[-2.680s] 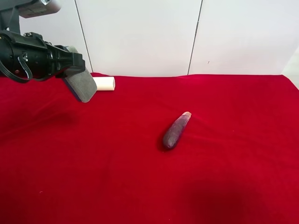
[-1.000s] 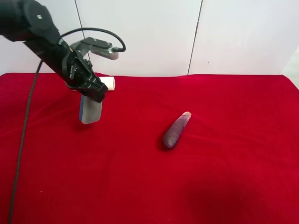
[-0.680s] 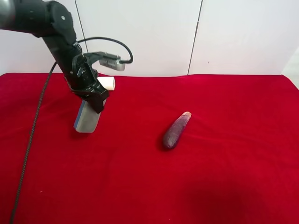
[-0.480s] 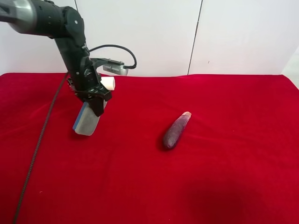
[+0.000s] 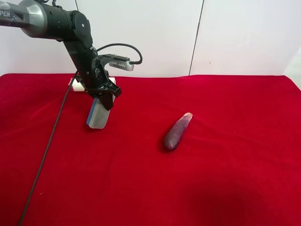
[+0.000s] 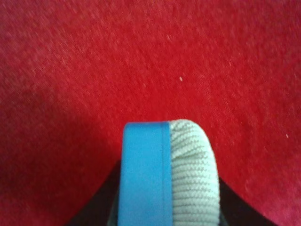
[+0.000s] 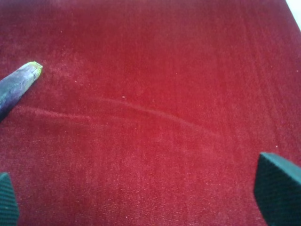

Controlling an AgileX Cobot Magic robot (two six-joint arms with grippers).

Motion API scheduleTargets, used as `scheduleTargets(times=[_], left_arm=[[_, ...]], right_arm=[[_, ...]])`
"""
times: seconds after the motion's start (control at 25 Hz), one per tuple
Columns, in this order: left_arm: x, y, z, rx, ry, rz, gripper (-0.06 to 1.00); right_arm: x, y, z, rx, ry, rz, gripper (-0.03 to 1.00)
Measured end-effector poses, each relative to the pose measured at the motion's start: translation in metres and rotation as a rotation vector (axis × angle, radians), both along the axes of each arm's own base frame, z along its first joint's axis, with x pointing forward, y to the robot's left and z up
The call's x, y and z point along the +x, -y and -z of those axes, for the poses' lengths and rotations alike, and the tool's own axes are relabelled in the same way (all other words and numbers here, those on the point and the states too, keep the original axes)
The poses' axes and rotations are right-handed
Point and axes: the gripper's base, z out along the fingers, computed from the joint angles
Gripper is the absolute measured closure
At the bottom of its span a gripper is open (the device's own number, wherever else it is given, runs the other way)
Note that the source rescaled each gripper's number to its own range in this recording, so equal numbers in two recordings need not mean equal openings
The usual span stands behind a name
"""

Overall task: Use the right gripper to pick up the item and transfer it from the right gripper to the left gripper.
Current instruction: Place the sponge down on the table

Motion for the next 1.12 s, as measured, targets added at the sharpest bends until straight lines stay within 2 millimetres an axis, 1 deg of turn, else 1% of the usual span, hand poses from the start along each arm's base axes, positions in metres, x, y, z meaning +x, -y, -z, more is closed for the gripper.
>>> scheduleTargets(times=[0.2,0.48,1.12], left_arm=[[0.0015,0.0005,-0.0007,-0.003,0.018,0.013,0.94],[-0.0046,-0.0009,-0.0002,0.014,-0.048,0.031,0.94],[-0.0046,-0.0017,-0.0003,0.023,-0.049,0.035,0.94]], right_arm=[[0.0,0.0,0.0,0.0,0.0,0.0,-0.03],[0.0,0.0,0.0,0.0,0.0,0.0,-0.03],[0.0,0.0,0.0,0.0,0.0,0.0,-0.03]])
